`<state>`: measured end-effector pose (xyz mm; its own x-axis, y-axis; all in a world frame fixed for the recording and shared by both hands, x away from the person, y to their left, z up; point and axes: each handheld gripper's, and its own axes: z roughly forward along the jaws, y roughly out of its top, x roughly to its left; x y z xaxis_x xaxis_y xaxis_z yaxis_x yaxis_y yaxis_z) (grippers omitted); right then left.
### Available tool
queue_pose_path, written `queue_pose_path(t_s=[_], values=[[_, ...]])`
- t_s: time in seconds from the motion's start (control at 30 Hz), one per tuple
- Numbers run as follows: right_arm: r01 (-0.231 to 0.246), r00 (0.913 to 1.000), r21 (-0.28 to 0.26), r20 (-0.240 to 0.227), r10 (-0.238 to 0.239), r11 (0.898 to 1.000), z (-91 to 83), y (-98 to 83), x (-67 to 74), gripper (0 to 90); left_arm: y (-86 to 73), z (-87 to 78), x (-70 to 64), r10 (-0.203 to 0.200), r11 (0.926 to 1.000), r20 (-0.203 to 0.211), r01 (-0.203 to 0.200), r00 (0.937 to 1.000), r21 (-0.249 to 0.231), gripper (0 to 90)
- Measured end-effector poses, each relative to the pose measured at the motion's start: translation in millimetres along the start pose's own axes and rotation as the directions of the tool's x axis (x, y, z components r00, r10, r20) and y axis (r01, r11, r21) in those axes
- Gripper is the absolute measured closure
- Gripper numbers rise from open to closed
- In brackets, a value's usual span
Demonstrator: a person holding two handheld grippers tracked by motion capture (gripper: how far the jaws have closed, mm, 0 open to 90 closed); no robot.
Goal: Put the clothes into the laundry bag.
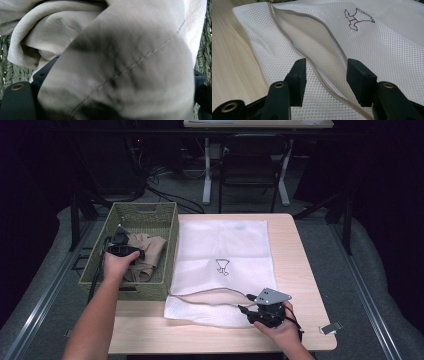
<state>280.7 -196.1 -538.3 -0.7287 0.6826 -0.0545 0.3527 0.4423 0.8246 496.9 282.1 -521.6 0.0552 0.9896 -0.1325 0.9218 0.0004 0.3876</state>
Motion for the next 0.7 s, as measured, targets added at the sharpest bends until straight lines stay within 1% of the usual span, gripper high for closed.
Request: queue_pose_path(t_s=[0.13,0.17,0.2,0.27,0.3,0.37,0.5,0.57,0.7], values=[[0.001,1.0000,0.000,-0.001,-0.001,1.000,0.1,0.0,0.1,50.7,-0.4,1.1,-0.2,0.009,1.0000,-0.007,-0.009,0.9999,-0.002,15.2],[0.001,1.0000,0.001,-0.002,-0.001,1.000,0.0,0.0,0.1,50.7,-0.6,1.2,-0.4,0.013,0.9999,-0.009,-0.013,0.9999,0.000,15.9],[0.000,1.0000,0.001,-0.002,0.000,1.000,0.1,0.1,0.1,50.7,-0.9,1.6,-0.8,0.020,0.9998,-0.011,-0.020,0.9997,0.004,18.8],[0.001,1.0000,0.000,-0.001,-0.001,1.000,0.0,0.0,0.2,50.7,-0.9,1.4,-1.1,0.011,0.9999,-0.013,-0.011,0.9999,0.008,22.1],[0.001,1.0000,0.000,-0.001,-0.001,1.000,0.0,0.0,0.2,50.7,-1.1,1.2,-1.6,-0.003,0.9999,-0.015,0.003,0.9999,0.011,22.8],[0.000,1.0000,-0.001,-0.001,0.000,1.000,-0.1,0.0,0.1,50.7,-1.0,1.0,-1.0,0.002,0.9999,-0.019,-0.002,0.9998,0.013,23.3],[-0.001,1.0000,-0.001,0.000,0.001,1.000,-0.3,-0.1,-0.2,50.7,-1.8,1.9,-1.9,0.005,1.0000,-0.020,-0.004,0.9998,0.008,28.4],[-0.001,1.0000,-0.002,-0.001,0.001,1.000,-0.3,-0.1,-0.3,50.7,-2.6,2.8,-2.2,0.015,0.9999,-0.023,-0.015,0.9996,0.002,29.8],[-0.001,1.0000,-0.001,-0.002,0.001,1.000,-0.3,0.0,0.2,50.7,-3.8,4.3,-2.9,0.008,0.9999,-0.020,-0.008,0.9998,-0.008,32.0]])
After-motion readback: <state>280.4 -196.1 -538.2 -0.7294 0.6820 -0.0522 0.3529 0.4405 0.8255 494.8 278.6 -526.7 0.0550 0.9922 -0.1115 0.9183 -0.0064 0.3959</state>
